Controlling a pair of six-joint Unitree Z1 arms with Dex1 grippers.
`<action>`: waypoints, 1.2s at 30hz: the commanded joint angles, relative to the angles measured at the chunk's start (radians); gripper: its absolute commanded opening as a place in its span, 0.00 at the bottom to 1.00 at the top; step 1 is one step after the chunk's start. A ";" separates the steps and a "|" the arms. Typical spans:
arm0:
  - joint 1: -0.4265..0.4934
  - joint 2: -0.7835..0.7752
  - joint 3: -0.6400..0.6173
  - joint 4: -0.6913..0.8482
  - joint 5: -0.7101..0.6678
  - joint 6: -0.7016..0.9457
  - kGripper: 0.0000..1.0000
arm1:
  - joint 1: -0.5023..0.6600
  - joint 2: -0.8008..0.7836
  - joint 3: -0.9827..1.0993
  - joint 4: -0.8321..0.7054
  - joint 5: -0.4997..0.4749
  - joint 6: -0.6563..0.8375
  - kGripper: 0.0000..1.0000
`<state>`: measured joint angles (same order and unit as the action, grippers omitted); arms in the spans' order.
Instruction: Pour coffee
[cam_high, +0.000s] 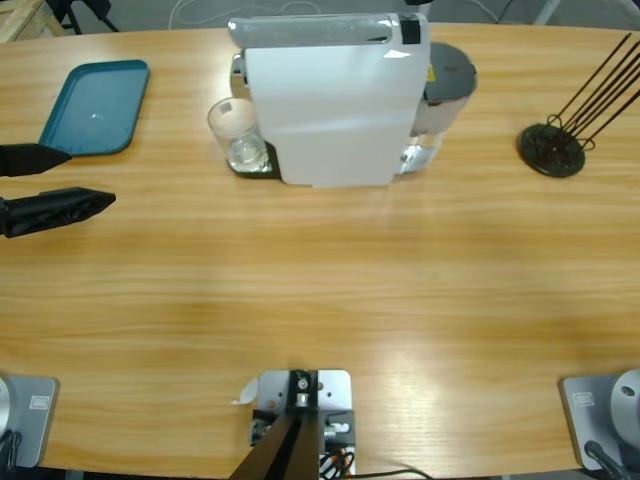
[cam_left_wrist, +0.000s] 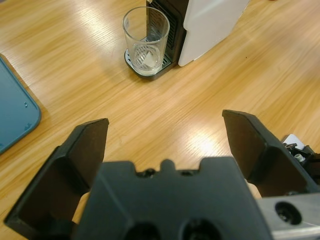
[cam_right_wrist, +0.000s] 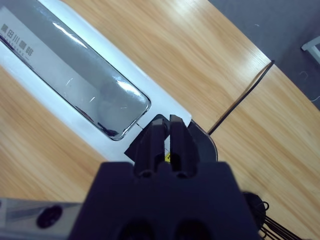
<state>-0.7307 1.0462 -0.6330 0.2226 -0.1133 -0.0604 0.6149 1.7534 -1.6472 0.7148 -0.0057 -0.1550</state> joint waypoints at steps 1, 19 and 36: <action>-0.007 0.029 0.029 -0.009 0.012 0.001 0.99 | 0.009 0.046 0.029 0.007 0.018 0.003 0.00; -0.007 0.032 0.029 -0.009 0.012 0.001 0.99 | 0.009 -0.012 0.097 -0.042 0.008 0.012 0.00; -0.007 0.032 0.029 -0.011 0.010 -0.007 1.00 | 0.009 -0.117 0.151 0.051 0.084 0.018 1.00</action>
<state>-0.7307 1.0535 -0.6330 0.2225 -0.1133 -0.0604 0.6151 1.6896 -1.5723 0.7475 0.0593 -0.1469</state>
